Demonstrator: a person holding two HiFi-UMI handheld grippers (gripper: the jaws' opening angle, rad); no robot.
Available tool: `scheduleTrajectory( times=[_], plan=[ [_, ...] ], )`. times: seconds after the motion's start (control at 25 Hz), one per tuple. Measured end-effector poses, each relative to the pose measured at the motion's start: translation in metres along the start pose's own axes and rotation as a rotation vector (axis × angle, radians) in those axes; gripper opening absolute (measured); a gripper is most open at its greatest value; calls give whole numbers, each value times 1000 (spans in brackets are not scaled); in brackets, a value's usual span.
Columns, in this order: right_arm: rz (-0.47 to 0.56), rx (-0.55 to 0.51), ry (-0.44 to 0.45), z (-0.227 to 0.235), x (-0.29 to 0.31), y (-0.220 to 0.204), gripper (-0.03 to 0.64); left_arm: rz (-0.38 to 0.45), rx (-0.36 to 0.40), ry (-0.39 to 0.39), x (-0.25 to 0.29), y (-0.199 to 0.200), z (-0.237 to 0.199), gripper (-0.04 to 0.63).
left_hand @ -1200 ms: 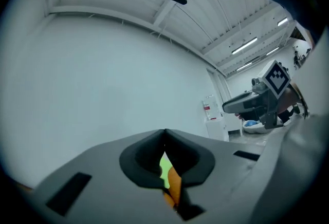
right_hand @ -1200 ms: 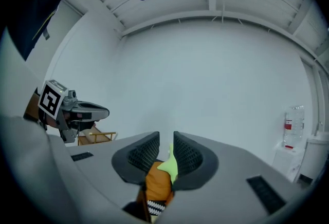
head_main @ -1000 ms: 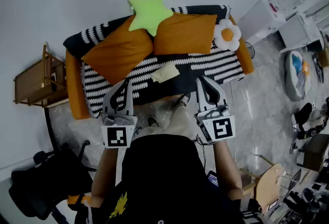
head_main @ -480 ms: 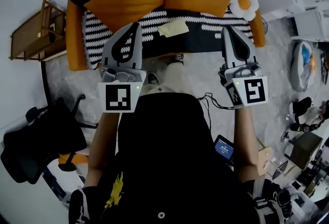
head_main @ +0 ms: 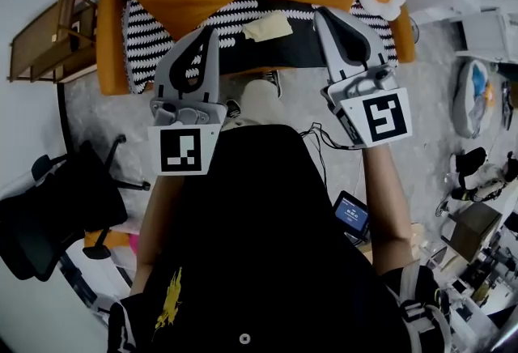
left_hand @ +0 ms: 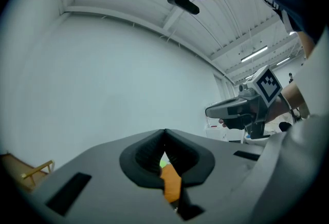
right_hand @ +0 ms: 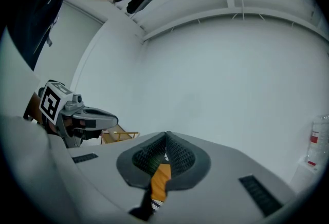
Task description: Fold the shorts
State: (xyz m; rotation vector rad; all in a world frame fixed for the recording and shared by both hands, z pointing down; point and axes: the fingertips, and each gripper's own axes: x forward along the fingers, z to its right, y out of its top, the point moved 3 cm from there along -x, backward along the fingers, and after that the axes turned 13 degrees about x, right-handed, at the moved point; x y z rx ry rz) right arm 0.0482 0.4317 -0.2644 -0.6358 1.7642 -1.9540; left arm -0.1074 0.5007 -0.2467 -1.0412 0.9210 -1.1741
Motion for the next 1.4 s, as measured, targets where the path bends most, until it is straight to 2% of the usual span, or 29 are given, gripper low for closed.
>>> scheduleTrajectory(
  times=[0.12, 0.28, 0.6, 0.8, 0.92, 1.16, 1.4],
  plan=[
    [-8, -12, -2, -4, 3, -1, 15, -1, 2, -11, -2, -1, 0, 12],
    [34, -4, 7, -6, 6, 10, 15, 11, 16, -24, 7, 3, 5, 12],
    [-26, -12, 58, -12, 16, -5, 14, 15, 13, -33, 18, 2, 9, 12],
    [-20, -30, 71, -9, 22, -5, 14, 26, -14, -16, 20, -1, 14, 12],
    [-37, -29, 46, -8, 24, -7, 14, 0, -24, -9, 17, -7, 6, 12],
    [-54, 3, 4, -7, 31, -14, 14, -7, -67, 61, 7, -19, -27, 13],
    [-111, -9, -9, -16, 35, -20, 14, -28, -72, 75, -11, -32, -43, 12]
  ],
)
